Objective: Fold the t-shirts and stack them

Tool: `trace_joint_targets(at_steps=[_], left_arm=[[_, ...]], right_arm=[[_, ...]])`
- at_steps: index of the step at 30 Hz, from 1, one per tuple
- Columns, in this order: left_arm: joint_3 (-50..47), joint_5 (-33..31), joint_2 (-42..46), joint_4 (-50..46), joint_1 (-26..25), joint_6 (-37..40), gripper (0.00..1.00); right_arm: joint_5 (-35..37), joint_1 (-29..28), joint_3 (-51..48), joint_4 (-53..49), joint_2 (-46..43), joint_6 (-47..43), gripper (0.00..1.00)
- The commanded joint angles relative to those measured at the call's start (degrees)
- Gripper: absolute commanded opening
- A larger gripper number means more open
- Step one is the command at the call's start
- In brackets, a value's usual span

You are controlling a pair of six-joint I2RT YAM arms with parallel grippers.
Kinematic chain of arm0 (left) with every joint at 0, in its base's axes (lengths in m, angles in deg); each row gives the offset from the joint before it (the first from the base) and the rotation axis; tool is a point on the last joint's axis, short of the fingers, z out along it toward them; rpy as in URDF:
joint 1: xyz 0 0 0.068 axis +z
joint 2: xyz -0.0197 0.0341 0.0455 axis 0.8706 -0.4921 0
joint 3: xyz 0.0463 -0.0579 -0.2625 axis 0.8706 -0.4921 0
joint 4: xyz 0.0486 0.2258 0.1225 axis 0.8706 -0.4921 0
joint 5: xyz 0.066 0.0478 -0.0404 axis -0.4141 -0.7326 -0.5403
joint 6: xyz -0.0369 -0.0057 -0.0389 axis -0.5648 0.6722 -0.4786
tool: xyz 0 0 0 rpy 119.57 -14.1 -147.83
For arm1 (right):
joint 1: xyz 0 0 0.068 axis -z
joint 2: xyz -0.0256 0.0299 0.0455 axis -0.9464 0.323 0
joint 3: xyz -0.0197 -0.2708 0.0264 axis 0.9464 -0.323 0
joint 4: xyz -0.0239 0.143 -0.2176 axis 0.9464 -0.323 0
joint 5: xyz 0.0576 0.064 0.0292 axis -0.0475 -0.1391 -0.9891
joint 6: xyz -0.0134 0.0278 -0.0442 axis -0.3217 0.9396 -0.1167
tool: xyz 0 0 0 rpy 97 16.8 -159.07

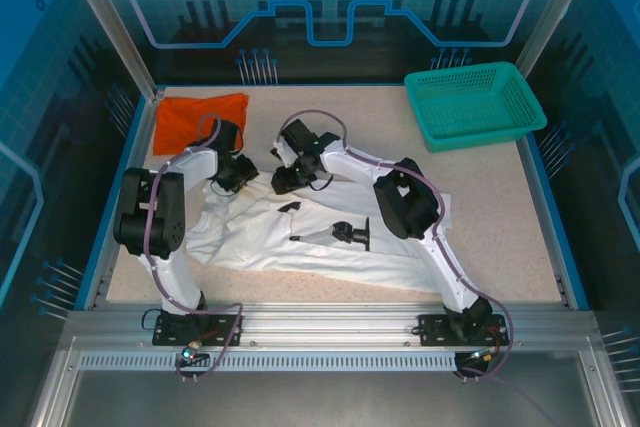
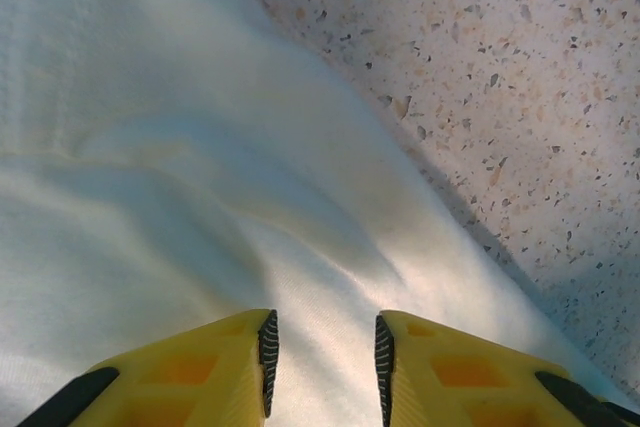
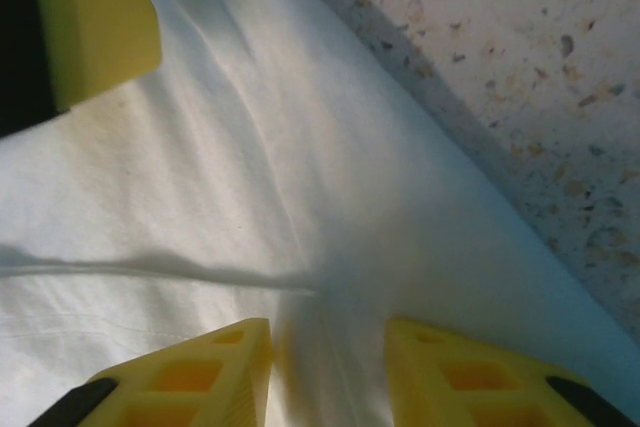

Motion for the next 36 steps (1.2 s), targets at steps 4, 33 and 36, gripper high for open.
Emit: trace_joint_targets(at_steps=[4, 33, 36], left_arm=[[1.09, 2.03, -2.43, -0.67, -0.05, -0.76, 0.34], [3.54, 1.11, -5.19, -4.62, 0.65, -1.94, 0.33], [3.35, 0.98, -5.10, -4.58, 0.74, -2.16, 0.33]], right_arm=[[0.91, -1.12, 2.27, -1.24, 1.55, -1.86, 0.23], [0.21, -2.69, -15.40, 11.77, -13.03, -8.75, 0.11], [-1.70, -2.81, -18.04, 13.11, -15.04, -9.64, 0.10]])
